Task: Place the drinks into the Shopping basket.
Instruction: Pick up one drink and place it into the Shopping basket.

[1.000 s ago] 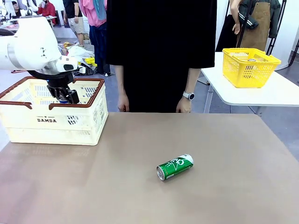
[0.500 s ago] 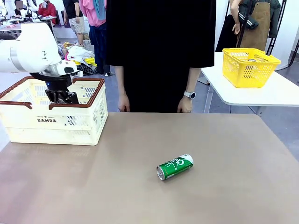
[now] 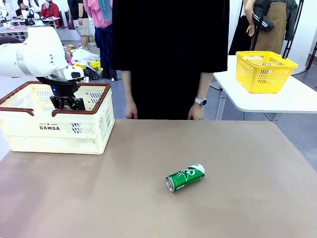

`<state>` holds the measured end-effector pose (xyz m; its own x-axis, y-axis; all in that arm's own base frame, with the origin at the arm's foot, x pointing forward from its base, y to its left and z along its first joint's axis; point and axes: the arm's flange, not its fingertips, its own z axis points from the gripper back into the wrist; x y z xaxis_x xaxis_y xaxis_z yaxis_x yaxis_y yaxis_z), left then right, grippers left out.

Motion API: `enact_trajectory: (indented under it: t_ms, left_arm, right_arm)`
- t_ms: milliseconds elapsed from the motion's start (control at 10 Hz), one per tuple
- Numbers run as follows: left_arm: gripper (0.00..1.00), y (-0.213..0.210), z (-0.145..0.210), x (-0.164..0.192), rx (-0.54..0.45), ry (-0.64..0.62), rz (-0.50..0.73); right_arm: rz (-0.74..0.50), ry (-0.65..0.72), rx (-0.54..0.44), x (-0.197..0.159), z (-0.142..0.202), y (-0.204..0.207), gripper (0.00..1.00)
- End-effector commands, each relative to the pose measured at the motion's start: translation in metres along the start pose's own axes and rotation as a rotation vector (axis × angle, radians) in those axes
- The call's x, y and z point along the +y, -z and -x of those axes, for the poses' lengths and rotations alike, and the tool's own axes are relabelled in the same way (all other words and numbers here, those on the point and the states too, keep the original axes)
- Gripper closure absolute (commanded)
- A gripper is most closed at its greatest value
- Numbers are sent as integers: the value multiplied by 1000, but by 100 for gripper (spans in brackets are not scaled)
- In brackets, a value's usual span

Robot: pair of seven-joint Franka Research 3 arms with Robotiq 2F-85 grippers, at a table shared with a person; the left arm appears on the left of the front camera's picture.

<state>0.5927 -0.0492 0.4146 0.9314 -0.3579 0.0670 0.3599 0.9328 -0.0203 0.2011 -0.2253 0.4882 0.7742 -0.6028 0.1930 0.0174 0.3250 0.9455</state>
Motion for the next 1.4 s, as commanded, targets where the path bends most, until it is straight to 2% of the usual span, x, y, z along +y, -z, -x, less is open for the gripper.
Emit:
enact_trajectory:
  t_ms: [0,500,600,800,900,1000,1100,1300]
  left_arm:
    - [0,-8,-5,3,9,-15,10]
    - [0,-24,2,7,-50,7,53]
    - [0,-43,5,11,-107,31,137]
    - [0,-111,24,24,-229,-20,330]
    - [0,-137,33,28,-327,-126,444]
    - [0,-150,42,38,-372,-207,598]
    - [0,-155,54,57,-344,-173,829]
    - [0,-141,66,103,-295,-182,1123]
  right_arm:
    - [-29,-27,-10,2,-3,1,0]
    - [-29,-27,-10,2,-3,1,0]
    - [-29,-27,-10,2,-3,1,0]
    - [-29,-27,-10,2,-3,1,0]
    - [-29,-27,-10,2,-3,1,0]
    - [-29,-27,-10,2,-3,1,0]
    - [-29,-27,-10,2,-3,1,0]
    - [-29,-27,-10,2,-3,1,0]
